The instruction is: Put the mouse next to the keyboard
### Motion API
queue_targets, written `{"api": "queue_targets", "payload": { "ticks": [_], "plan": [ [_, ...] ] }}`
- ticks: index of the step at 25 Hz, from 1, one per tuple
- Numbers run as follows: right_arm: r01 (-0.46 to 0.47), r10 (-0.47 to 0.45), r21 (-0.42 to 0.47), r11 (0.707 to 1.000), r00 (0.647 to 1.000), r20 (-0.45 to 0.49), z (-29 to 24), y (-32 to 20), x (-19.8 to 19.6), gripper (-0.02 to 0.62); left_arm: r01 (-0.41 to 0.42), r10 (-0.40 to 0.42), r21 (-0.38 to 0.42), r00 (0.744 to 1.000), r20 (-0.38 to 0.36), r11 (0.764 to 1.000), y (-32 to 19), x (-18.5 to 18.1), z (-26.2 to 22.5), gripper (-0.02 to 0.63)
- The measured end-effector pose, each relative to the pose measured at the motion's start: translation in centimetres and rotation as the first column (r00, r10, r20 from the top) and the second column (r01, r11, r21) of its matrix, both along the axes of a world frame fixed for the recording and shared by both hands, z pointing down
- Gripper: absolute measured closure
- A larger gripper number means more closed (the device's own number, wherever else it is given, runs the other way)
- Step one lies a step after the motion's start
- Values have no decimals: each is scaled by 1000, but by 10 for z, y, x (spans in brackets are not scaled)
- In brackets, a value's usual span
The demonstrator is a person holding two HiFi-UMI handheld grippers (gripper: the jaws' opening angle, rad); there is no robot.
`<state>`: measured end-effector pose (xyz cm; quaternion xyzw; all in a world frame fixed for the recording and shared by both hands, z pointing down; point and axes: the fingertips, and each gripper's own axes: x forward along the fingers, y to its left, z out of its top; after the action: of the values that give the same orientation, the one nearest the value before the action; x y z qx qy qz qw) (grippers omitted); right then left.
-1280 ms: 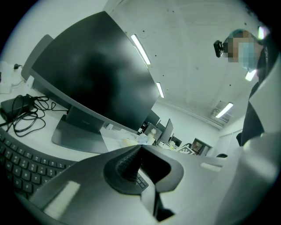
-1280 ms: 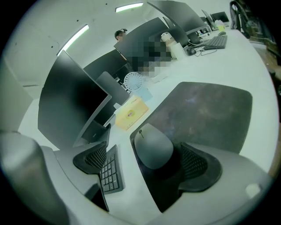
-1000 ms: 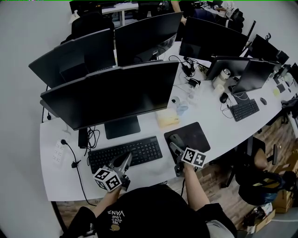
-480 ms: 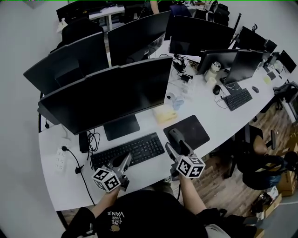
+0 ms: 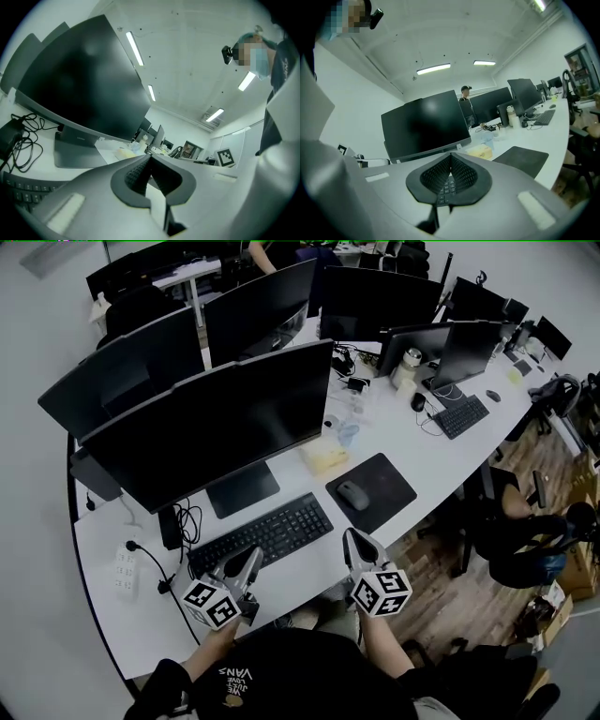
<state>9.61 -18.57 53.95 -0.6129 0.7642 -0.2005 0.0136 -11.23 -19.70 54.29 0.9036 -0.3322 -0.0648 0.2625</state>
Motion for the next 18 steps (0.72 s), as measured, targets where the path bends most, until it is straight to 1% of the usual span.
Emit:
{"api": "queue_targets", "payload": {
  "ticks": [2, 4, 9, 15, 18],
  "plan": [
    [5, -5, 8, 1000, 1000, -3, -5, 11, -1, 589, -13, 13, 2, 1000, -2, 1000, 5, 2, 1, 604],
    [17, -17, 2, 1000, 1000, 16, -6, 22, 0, 591, -20, 20, 7, 1000, -1, 1000, 10, 7, 0, 604],
    [61, -60, -12, 998, 997, 37, -7, 46, 4, 590, -27, 27, 41, 1000, 7, 999, 25, 23, -10, 604],
    [79, -78, -13, 997, 997, 28, -16, 83, 18, 591, -48, 46, 75, 998, 36, 996, 60, 49, -23, 604],
    [87, -87, -20, 996, 996, 15, -15, 104, 25, 591, -40, 37, 82, 999, 40, 996, 77, 58, -25, 604]
  ]
}}
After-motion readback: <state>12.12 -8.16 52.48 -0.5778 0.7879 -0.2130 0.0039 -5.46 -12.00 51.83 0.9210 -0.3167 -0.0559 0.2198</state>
